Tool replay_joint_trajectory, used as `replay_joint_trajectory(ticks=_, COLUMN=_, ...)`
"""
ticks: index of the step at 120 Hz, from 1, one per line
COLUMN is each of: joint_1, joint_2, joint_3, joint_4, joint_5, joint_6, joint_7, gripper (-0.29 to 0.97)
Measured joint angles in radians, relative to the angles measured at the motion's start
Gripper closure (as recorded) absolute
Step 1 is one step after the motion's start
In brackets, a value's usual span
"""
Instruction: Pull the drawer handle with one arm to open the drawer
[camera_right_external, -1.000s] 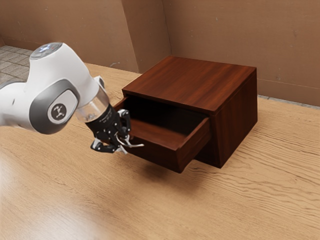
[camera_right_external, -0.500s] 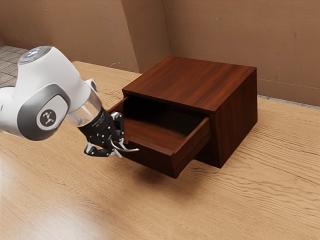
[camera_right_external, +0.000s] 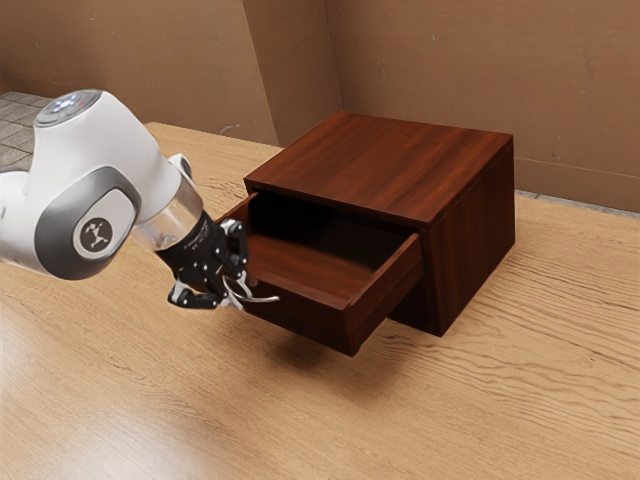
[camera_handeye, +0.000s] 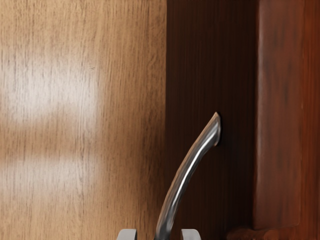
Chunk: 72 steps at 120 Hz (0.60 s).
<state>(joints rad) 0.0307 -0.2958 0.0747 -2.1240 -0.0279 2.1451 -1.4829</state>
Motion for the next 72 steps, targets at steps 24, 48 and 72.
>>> replay_joint_trajectory(ticks=24, joint_1=-0.006, joint_2=-0.013, joint_3=-0.001, joint_4=0.009, joint_5=0.018, joint_6=0.005, joint_7=-0.001, gripper=0.65)
replay_joint_trajectory(ticks=48, joint_1=-0.011, joint_2=-0.026, joint_3=-0.002, joint_4=0.046, joint_5=0.039, joint_6=0.004, joint_7=-0.002, gripper=0.62)
replay_joint_trajectory(ticks=72, joint_1=-0.044, joint_2=-0.008, joint_3=-0.005, joint_4=0.38, joint_5=0.053, joint_6=-0.211, joint_7=-0.004, gripper=0.25)
